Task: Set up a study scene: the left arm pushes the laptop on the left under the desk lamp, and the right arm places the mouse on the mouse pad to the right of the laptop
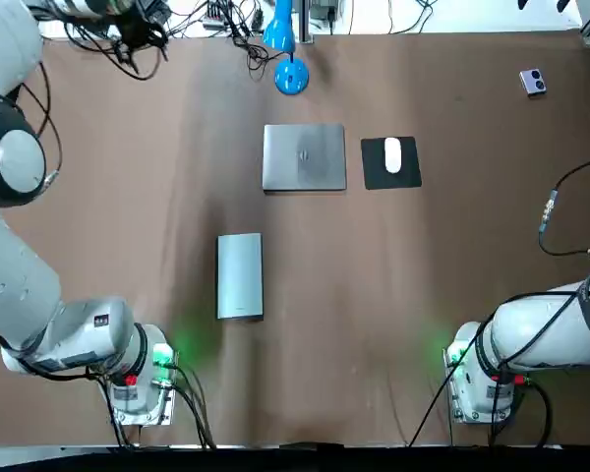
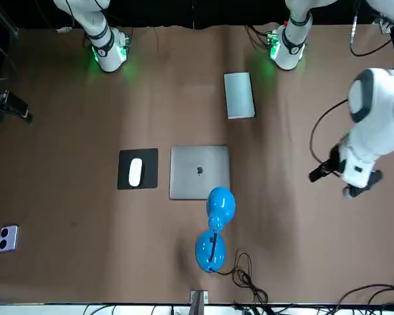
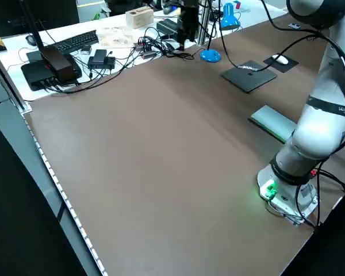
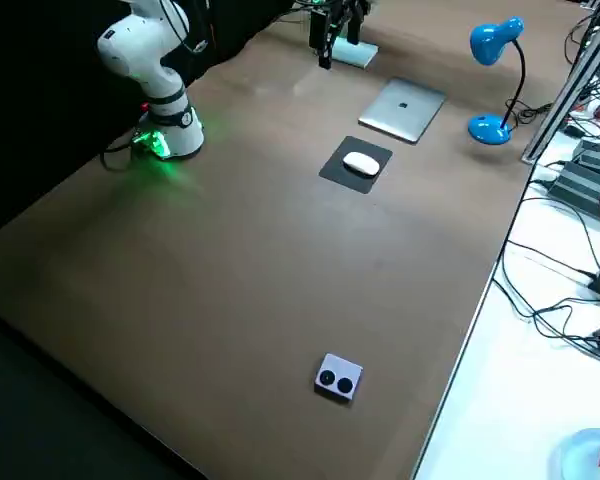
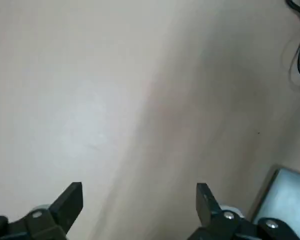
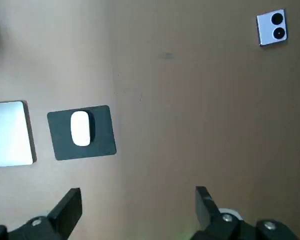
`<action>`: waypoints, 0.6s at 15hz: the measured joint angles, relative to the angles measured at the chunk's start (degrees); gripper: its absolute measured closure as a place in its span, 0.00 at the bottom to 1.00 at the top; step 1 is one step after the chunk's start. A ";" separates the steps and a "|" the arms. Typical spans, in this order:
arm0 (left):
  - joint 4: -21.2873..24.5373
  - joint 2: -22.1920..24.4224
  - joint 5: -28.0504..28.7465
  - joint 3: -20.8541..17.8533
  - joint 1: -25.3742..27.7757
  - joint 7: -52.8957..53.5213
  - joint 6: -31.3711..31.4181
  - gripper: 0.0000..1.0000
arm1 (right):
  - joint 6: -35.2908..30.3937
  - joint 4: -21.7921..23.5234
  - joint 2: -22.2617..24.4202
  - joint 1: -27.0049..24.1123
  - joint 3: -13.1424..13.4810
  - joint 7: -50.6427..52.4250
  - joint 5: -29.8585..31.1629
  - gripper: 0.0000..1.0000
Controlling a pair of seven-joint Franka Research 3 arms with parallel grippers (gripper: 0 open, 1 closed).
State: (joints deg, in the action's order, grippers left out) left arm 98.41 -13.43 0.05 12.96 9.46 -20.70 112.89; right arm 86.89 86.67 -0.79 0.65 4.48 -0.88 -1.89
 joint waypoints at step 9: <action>-6.39 3.48 0.00 0.46 4.87 12.05 -7.19 0.00 | -0.49 -0.02 0.00 -0.01 0.02 0.07 0.08 0.00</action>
State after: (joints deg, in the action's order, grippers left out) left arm 92.02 -9.96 0.05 13.42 14.33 -8.65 105.70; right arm 86.41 86.65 -0.78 0.65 4.50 -0.80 -1.82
